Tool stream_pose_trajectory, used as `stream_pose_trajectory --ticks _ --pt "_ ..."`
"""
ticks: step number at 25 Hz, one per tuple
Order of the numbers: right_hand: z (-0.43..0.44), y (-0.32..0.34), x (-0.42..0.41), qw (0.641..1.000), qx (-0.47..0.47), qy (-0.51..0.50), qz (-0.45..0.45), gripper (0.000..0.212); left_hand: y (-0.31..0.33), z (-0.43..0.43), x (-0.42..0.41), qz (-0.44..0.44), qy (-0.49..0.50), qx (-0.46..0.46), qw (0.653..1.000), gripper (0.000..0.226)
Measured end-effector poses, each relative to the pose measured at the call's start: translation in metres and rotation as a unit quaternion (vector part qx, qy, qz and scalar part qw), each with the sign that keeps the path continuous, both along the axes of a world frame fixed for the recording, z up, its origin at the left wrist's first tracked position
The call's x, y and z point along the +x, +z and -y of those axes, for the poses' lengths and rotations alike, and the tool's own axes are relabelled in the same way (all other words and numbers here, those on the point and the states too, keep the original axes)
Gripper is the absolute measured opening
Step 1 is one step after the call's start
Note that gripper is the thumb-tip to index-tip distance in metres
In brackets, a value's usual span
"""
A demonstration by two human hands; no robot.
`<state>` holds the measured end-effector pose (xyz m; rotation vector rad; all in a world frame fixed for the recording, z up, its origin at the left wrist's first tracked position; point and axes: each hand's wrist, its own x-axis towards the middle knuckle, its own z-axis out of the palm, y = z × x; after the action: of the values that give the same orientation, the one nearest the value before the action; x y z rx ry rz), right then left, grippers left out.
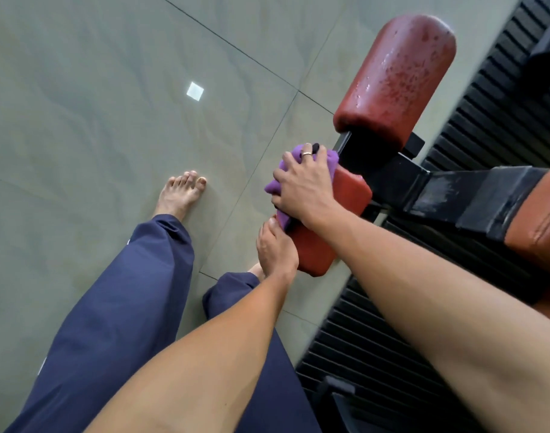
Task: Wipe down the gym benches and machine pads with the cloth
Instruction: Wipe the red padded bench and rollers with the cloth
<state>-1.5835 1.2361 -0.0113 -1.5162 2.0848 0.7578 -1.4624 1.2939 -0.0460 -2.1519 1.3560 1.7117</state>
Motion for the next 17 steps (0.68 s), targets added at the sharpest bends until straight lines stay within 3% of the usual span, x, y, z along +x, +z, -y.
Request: stream_pose_trajectory --ticks 3,7,10,13,17 --pt "0.007 0.001 0.009 1.0 -0.004 -0.028 -0.013 0.04 0.004 0.005 0.001 -0.008 -0.035 0.007 0.999 0.04" --pt "-0.063 0.025 0.032 0.985 -0.164 -0.023 0.052 0.037 0.005 0.005 0.025 -0.095 -0.146 -0.056 0.983 0.035" --pt "-0.047 0.008 -0.001 0.982 -0.177 0.041 0.046 0.034 0.005 0.014 0.028 -0.115 -0.144 -0.016 0.983 0.039" --pt "-0.019 -0.001 -0.014 0.987 -0.157 -0.029 -0.008 0.03 0.006 0.012 0.02 -0.082 -0.104 0.02 0.991 0.047" --pt "-0.054 0.011 0.025 0.98 -0.186 -0.068 0.006 0.04 0.014 0.016 0.029 -0.05 -0.089 0.034 0.994 0.047"
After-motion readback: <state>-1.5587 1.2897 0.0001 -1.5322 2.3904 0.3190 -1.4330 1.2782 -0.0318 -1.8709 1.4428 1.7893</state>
